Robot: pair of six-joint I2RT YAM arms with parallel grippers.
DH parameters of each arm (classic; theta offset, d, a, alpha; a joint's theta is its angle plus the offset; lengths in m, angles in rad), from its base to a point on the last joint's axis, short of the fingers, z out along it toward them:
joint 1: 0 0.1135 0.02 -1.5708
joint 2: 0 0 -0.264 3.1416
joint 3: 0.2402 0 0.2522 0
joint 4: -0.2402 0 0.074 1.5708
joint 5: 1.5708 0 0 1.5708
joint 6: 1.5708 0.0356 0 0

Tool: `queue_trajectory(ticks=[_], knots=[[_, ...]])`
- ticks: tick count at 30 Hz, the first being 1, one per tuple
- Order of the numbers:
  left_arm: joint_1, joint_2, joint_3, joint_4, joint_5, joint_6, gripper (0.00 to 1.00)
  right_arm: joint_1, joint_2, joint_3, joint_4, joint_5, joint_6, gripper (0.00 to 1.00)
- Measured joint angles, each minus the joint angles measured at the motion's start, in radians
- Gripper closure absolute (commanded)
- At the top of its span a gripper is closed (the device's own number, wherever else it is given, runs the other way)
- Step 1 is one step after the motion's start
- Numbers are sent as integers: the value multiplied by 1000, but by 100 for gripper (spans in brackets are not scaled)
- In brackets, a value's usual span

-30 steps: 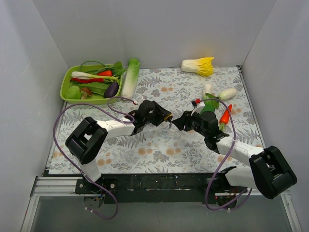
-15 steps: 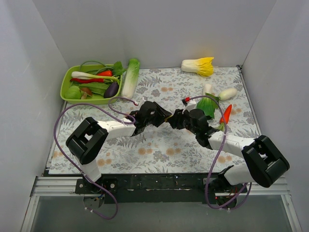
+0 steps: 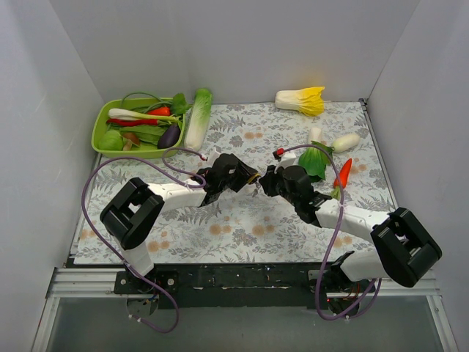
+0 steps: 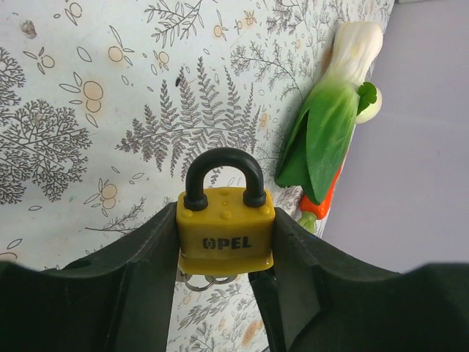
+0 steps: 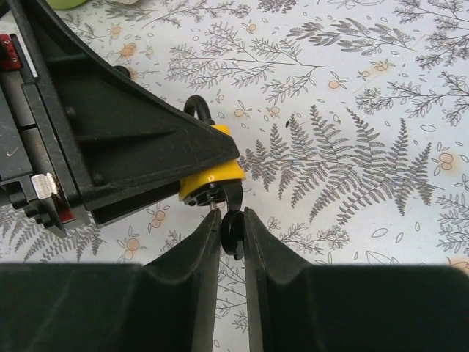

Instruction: Unlock with the key

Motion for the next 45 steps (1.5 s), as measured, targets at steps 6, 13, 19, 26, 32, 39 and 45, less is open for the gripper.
queue_trajectory(ticks=[6, 13, 19, 26, 32, 39, 45], knots=[[-2, 0, 3, -24, -16, 7, 100, 1, -9, 0, -9, 31, -34, 83], [-4, 0, 4, -23, -16, 42, 100, 3, 0, 0, 0, 35, -73, 99], [0, 0, 15, -19, -3, 140, 100, -50, 9, 0, 21, -91, -162, 99], [20, 0, 63, -93, 63, 258, 100, -109, 21, 20, 3, -307, -366, 99], [26, 13, 104, -179, 94, 285, 100, -109, 21, 23, -27, -341, -467, 90], [22, 31, 150, -257, 144, 249, 100, -109, 9, 29, -53, -371, -419, 56], [17, 76, 183, -275, 175, 225, 100, -100, -95, 27, -74, -402, -282, 48]])
